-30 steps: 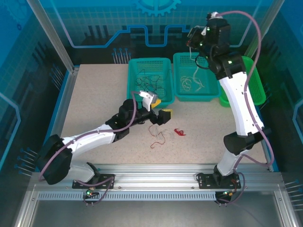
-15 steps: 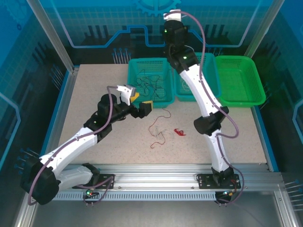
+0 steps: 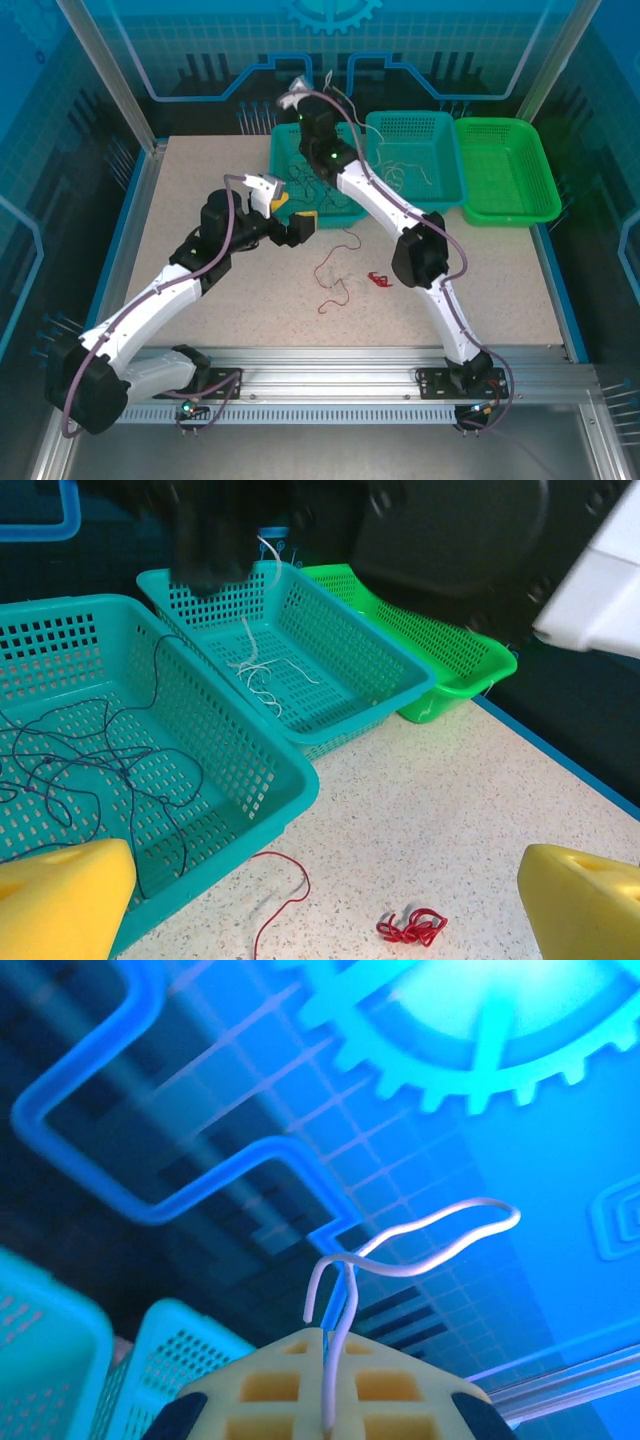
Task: Untangle the cables
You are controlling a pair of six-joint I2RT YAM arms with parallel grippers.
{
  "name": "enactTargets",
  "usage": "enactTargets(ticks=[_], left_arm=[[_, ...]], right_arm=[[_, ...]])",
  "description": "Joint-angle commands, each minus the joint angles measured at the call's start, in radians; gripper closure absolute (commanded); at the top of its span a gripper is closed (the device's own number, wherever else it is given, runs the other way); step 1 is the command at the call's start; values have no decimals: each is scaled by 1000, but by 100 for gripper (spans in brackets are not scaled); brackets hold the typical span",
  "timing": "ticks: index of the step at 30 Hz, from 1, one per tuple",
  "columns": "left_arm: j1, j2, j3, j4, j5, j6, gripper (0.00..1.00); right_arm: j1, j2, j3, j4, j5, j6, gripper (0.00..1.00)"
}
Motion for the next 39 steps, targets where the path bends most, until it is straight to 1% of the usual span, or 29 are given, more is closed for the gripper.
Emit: enactTargets(ticks=[1,3,5,8,10,12,13,14,15,16,18,19,20,21,23,26,28,31,33,36,39], left_arm=[[11,-4,33,-32,35,32,1],[14,-10,30,-40,43,26,1],[19,-13,23,-42,53,12,1],[21,-14,19,-49,69,5,1],[23,-11,25,-52,72,-3,1],[23,-4,35,-53,72,-17,1],[23,1,39,-50,72,-25,1],[23,5,41,-46,72,-32,1],[23,10,43,-41,72,-42,1],[24,13,44,-36,71,-49,1],[23,20,46,-31,72,-57,1],[23,24,47,-34,74,-59,1],[23,28,46,-36,73,-60,1],[23,32,43,-41,74,-63,1],[23,42,44,-65,75,-69,1],[21,60,35,-94,77,-84,3],[17,74,21,-104,76,-92,4],[4,110,7,-143,54,-92,6],[-16,136,-1,-162,21,-98,7],[-53,167,-23,-130,-9,-108,8],[-78,184,-39,-94,-22,-132,8]], right_arm=[[-30,-133,-187,73,46,61,100],[-70,-190,-323,93,42,103,100],[-123,-237,-404,32,18,202,100],[-202,-298,-496,-99,-116,404,100],[-255,-311,-497,-246,-250,583,100],[-312,-288,-437,-432,-367,799,100],[-336,-266,-406,-507,-404,893,100],[-353,-249,-388,-548,-424,950,100],[-366,-232,-372,-580,-456,988,96],[-374,-217,-355,-603,-489,1008,84],[-382,-203,-316,-657,-511,1048,52],[-384,-204,-302,-681,-515,1067,43],[-385,-211,-301,-702,-507,1092,37],[-387,-226,-312,-714,-508,1115,34],[-394,-275,-354,-726,-549,1155,33],[-383,-393,-464,-689,-624,1175,33],[-363,-484,-543,-672,-695,1185,33],[-303,-636,-685,-663,-716,1247,33],[-246,-747,-805,-643,-732,1318,34],[-137,-864,-965,-605,-796,1392,35],[-36,-892,-1081,-600,-886,1338,36]])
